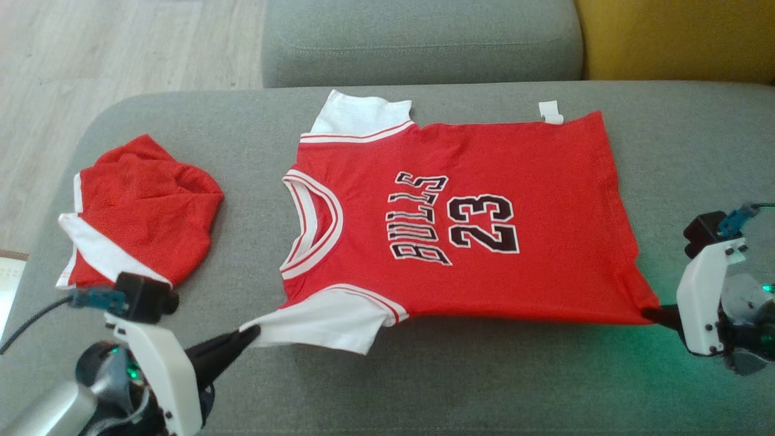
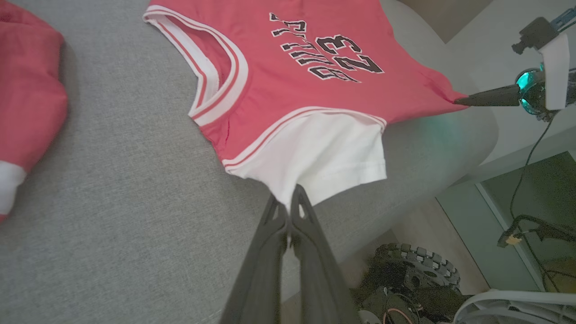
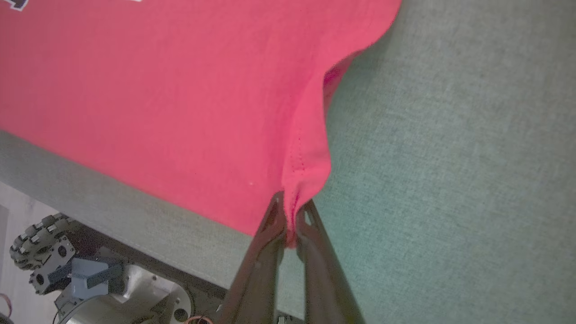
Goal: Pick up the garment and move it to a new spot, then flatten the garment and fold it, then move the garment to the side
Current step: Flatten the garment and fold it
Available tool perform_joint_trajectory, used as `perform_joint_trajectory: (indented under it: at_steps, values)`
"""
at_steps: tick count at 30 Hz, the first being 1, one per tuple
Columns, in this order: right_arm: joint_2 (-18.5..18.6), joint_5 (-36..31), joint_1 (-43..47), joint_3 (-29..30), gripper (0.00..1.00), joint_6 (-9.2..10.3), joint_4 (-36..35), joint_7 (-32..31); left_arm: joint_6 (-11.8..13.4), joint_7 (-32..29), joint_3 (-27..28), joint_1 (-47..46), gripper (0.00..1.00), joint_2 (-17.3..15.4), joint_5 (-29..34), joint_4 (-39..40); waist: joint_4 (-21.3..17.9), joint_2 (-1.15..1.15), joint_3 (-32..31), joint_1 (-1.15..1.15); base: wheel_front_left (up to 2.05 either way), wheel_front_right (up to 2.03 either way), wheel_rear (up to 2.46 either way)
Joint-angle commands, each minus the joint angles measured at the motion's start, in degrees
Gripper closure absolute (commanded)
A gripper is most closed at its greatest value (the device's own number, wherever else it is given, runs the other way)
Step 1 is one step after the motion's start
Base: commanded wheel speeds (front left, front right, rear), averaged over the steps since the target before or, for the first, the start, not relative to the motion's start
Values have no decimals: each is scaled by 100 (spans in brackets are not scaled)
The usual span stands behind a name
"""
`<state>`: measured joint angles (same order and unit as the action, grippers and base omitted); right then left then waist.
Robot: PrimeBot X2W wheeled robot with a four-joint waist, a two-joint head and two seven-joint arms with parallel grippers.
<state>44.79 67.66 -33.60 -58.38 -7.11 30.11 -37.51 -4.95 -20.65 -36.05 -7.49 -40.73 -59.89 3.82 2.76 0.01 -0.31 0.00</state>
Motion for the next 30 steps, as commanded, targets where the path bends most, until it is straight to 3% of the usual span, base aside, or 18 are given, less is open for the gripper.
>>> perform_joint_trajectory:
  at_steps: [1,6,13,30]
  values:
    - [339,59,-25,119,100,-37,-178,-95,101,74,474,-330,100,-311,-15,247,-23,-1,30,0,0,0,0]
    - [321,29,-111,300,100,-37,-237,-165,169,104,531,-466,100,-305,55,350,-58,-1,166,0,0,0,0]
    - [154,-188,-421,638,100,-37,-69,-154,80,-35,373,-1064,100,-223,433,252,-53,-1,561,0,0,0,0]
    - [-589,-980,-1290,992,100,-37,840,202,-207,-26,-359,-2952,100,468,1458,-1374,-98,-1,1457,0,0,0,0]
